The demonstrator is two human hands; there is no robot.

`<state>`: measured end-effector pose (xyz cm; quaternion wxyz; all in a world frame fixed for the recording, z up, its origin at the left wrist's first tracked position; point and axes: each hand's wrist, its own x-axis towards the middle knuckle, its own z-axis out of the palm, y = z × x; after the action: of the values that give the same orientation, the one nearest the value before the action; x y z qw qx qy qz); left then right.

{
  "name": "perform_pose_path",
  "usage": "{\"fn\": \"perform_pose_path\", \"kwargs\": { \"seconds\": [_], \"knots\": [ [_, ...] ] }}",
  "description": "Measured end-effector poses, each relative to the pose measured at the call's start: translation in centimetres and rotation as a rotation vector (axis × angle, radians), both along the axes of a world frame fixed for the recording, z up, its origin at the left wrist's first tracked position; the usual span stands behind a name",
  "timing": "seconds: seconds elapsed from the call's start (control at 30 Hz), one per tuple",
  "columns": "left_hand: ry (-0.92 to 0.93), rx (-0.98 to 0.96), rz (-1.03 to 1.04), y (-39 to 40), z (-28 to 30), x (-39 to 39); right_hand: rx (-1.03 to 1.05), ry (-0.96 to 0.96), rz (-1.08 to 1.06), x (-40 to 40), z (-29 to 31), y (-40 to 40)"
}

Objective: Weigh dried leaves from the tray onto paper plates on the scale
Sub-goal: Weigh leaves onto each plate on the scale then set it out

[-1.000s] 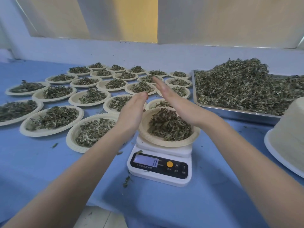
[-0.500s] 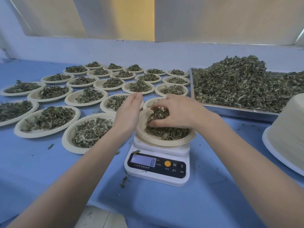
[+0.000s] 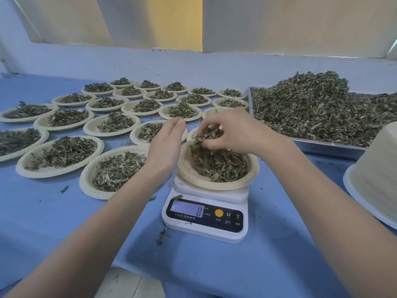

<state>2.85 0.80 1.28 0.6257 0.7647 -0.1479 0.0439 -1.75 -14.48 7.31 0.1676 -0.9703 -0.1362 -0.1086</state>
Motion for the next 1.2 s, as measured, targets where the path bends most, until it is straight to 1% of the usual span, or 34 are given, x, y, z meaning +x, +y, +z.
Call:
{"fn": "perform_pose_path", "kwargs": {
  "seconds": [0.1,0.3,0.53,0.93,1.1,1.2],
  "knots": [
    [-0.011,-0.012,-0.010,-0.2,0.4,0.1,0.066,-0.037,-0.008,-0.1,0.7,-0.2],
    [-0.042,-0.017,-0.034,-0.7,1.2,0.0,0.115,-0.076,-0.013,0.0,1.1,-0.6],
    [-0.068,0.029,-0.047,-1.0,1.5,-0.4,0.158,-0.105,-0.005,-0.3,1.1,-1.0],
    [-0.067,0.020,-0.083,-1.0,1.4,-0.6,0.213,-0.161,0.007,0.0,0.2,-1.2],
    [-0.081,0.010,-0.084,-1.1,1.4,-0.8,0.257,-0.129,0.018,-0.1,0.0,-1.4],
    [-0.082,-0.012,-0.093,-1.2,1.5,-1.0,0.188,-0.163,0.034,-0.2,0.1,-1.4]
  ]
}}
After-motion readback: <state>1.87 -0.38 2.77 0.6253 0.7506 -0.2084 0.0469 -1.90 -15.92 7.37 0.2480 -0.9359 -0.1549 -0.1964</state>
